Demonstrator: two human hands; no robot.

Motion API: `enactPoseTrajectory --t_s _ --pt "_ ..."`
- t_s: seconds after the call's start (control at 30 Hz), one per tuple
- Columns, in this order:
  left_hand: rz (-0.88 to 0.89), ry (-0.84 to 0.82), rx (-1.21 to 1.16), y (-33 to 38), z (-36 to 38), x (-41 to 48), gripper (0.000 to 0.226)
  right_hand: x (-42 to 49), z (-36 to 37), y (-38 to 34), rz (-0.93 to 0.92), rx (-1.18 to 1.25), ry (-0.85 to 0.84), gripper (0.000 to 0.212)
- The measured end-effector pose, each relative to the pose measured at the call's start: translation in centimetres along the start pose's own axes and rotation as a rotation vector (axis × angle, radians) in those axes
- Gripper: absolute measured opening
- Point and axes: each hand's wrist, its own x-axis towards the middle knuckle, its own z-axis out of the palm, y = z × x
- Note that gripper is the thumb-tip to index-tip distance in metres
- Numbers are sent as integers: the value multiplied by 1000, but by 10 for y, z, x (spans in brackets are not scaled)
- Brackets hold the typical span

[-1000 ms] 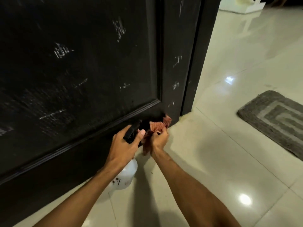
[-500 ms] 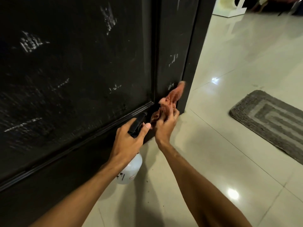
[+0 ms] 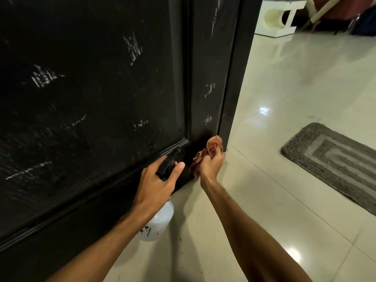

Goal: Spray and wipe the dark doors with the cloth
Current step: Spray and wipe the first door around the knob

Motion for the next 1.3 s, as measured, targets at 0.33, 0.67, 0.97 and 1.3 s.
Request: enactPoseTrajectory --t_s 0.33,0.67,0.97,1.3 --pt "4 8 -42 13 7 8 18 -21 -16 -73 -452 -50 -47 58" --pt "44 39 -12 55 -5 14 24 -22 -7 -107 -397 -108 -24 53" --pt "121 37 -63 99 -22 18 14 -44 -2 -149 -564 -59 -64 56" --pt "141 13 25 120 -19 28 19 -17 -14 -181 -392 42 -14 67"
